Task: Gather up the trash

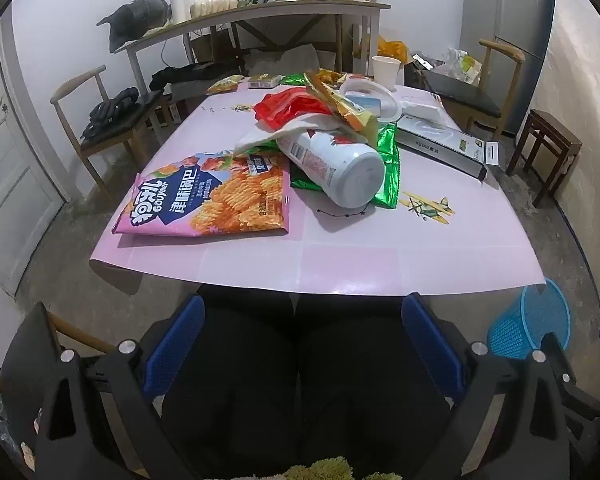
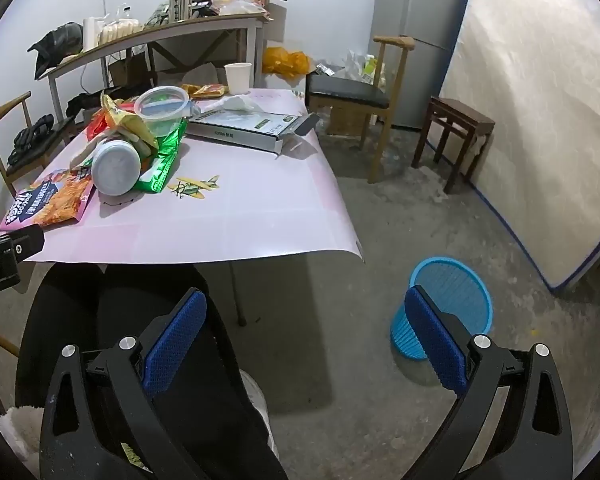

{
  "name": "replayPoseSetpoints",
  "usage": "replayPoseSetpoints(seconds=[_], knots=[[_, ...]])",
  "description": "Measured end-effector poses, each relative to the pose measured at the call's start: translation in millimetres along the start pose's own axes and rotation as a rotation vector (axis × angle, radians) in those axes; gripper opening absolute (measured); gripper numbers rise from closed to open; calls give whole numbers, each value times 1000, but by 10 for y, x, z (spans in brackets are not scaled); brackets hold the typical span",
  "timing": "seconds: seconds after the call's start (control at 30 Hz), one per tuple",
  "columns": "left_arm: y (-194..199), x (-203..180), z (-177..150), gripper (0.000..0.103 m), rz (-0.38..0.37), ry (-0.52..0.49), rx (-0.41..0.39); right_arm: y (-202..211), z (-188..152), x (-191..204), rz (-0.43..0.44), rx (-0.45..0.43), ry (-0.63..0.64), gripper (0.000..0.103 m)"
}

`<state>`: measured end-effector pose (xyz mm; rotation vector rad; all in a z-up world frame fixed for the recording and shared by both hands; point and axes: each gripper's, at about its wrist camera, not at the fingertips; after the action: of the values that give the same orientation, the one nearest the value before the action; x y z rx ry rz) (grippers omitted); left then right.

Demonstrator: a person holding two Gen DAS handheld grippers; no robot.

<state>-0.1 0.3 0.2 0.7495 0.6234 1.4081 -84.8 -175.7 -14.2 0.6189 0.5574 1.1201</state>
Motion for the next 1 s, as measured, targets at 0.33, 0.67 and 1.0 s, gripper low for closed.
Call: replayPoseSetpoints(seconds=[0.33,0.67,1.0], knots=[[-5,-7,16,97,-1,-3,3,40,24,-15,6,0,-4,95],[-7,7,-24,97,3,-3,7,38,43,-5,7,-2,-7,96],[-14,13,-25,97,3,-5,9,30,42,-21,10,-3,-10,96]])
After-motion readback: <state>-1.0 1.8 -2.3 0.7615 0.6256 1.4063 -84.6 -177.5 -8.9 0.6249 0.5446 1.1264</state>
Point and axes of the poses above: each gripper's, at about its wrist camera, not at the fingertips, and y roughly against the way its jaws point, x to its left, z to its top
